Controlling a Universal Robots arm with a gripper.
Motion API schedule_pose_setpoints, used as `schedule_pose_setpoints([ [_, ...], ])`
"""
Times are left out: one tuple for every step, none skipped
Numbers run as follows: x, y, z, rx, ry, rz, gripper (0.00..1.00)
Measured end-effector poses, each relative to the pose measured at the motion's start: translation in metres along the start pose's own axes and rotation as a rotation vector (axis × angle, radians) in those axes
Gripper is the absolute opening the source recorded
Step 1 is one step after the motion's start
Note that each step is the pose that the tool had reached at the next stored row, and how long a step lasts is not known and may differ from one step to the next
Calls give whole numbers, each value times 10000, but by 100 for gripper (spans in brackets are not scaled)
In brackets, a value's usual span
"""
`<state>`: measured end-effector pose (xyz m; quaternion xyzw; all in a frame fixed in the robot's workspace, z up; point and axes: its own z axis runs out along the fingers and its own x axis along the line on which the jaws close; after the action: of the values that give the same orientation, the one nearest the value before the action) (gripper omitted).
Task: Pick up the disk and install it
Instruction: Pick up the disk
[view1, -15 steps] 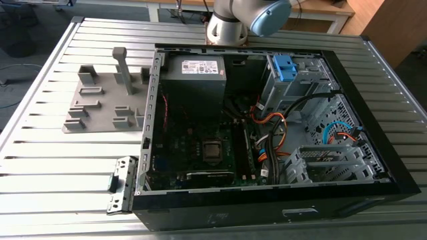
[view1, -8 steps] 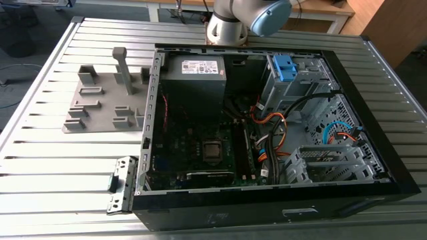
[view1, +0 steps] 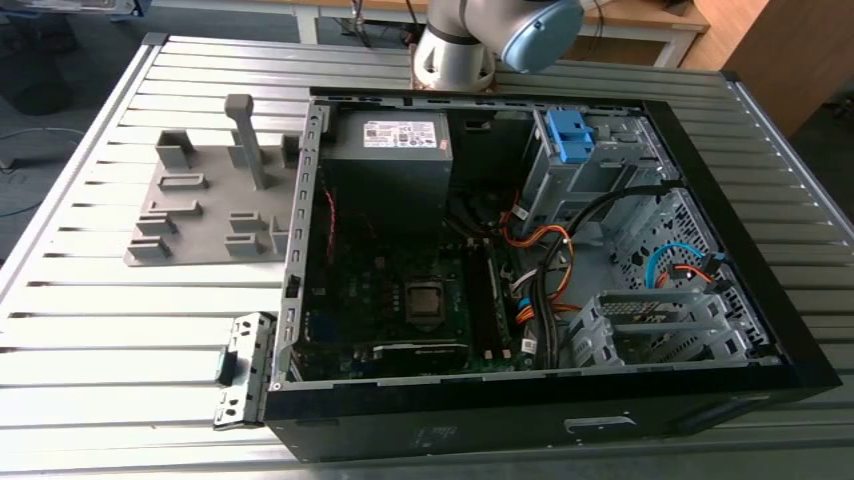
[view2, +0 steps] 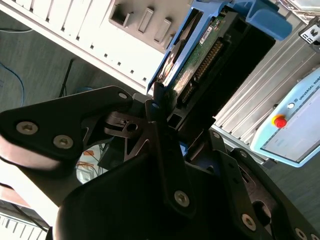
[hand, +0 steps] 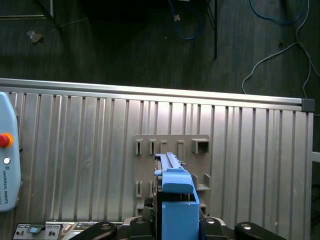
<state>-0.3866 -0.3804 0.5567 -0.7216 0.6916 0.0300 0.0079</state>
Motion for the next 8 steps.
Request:
schedule_pose_setpoints([
  [4,0,0,1,0,0,36],
  [8,0,0,0,0,0,36],
  [12,1,-1,0,1,0,36],
  [16,1,-1,0,1,0,36],
  [21,1,-1,0,1,1,36],
  [25,1,-1,0,1,1,36],
  [30,1,-2,-1,2,0,36],
  [34,1,-2,-1,2,0,36],
])
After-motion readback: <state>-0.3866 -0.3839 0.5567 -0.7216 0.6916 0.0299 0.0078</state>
